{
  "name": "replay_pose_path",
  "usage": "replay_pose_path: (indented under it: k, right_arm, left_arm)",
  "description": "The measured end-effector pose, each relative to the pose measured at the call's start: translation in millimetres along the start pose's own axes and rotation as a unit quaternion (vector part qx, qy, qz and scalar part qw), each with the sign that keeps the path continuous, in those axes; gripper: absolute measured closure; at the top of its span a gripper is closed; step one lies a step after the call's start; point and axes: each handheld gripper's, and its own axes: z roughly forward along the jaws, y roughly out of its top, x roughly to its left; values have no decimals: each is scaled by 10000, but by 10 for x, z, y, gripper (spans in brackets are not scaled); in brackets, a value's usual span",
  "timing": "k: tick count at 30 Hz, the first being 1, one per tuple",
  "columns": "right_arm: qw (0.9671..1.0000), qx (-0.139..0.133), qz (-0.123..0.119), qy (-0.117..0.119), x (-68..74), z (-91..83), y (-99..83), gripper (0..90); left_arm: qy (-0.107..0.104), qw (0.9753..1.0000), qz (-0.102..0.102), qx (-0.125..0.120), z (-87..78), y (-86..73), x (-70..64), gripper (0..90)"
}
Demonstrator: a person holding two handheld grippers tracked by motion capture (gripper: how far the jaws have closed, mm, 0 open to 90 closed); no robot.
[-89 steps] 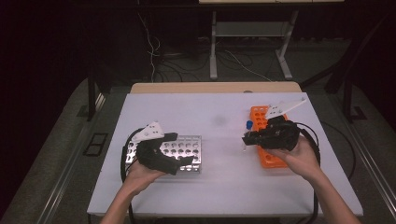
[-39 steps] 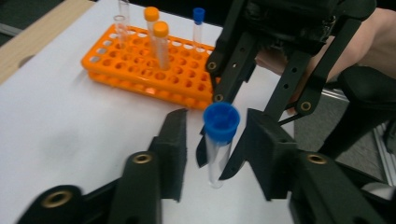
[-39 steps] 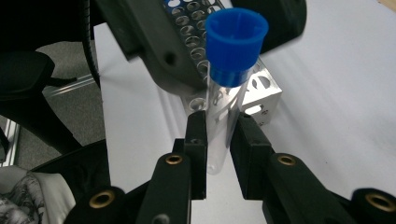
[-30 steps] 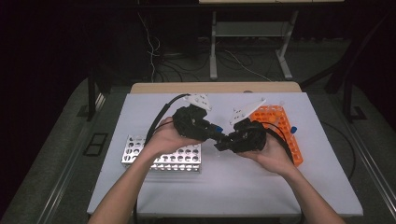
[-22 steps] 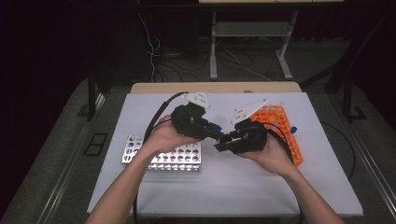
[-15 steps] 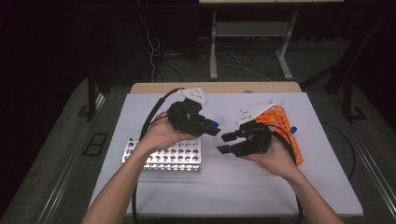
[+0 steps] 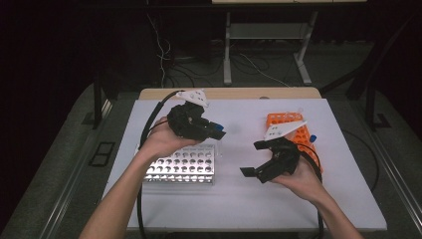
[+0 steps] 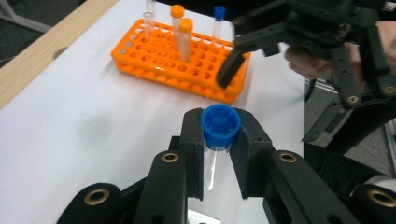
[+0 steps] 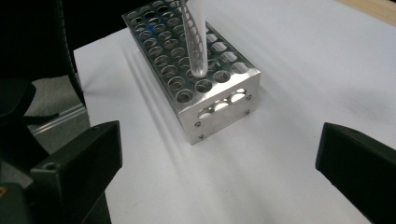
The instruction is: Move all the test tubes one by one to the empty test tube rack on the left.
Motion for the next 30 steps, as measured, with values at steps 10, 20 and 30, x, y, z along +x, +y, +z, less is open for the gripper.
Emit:
replay_pose_path:
  k: [10, 20, 30]
  right_arm:
    - [9996, -157, 239, 7, -23, -116, -265, 2]
    - [9987, -323, 402, 23, -7, -247, -520, 2]
    - [9974, -470, 534, -66, 2, -376, -744, 2]
  left_arm:
    - [236, 9995, -208, -61, -41, -33, 153, 750]
    - [506, 9979, -394, -45, -28, -96, 351, 751]
    - [665, 9967, -467, 4, 103, -248, 488, 752]
